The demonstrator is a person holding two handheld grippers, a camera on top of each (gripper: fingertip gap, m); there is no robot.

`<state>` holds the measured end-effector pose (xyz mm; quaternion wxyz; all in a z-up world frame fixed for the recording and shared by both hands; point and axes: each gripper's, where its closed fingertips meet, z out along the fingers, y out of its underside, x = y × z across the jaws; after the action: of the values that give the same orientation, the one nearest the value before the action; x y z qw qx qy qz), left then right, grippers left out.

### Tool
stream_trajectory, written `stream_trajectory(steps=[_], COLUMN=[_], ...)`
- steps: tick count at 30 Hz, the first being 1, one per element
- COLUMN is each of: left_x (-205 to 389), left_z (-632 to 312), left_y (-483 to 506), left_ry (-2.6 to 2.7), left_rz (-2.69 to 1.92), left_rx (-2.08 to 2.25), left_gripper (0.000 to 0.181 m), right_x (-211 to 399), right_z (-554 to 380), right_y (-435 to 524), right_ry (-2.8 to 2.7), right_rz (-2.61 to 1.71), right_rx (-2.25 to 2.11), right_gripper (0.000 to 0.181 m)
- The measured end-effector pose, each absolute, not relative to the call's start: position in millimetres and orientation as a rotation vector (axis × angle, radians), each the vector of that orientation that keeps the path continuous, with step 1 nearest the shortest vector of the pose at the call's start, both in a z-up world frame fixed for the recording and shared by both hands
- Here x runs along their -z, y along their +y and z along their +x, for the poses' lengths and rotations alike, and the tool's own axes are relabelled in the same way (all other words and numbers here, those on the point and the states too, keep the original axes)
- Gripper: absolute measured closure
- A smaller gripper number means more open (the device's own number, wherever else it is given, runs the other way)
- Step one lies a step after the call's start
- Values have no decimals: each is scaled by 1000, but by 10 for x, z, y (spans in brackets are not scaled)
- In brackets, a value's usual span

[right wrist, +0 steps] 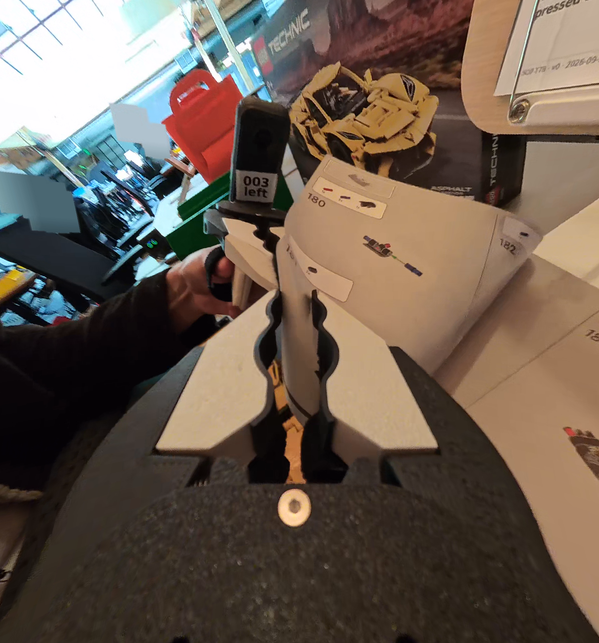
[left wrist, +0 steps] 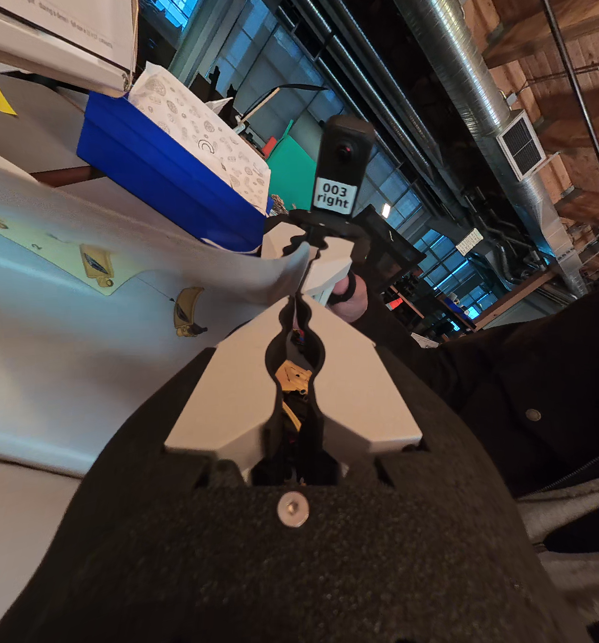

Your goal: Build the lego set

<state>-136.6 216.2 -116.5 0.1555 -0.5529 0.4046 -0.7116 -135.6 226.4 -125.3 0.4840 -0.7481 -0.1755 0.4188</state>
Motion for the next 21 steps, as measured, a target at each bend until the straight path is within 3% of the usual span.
stream_trajectory(steps=[21], left_x=[1170], left_z=[-1433], left_y=[2270], left_ry=[1160], left_rz=[-1581], left_rx=[1944], left_gripper=[177], right_x=[1131], right_z=[-1201], right_y=[2238], right_ry=[-320], right_rz=[-1743], right_rx=[-1187], right_gripper=[173])
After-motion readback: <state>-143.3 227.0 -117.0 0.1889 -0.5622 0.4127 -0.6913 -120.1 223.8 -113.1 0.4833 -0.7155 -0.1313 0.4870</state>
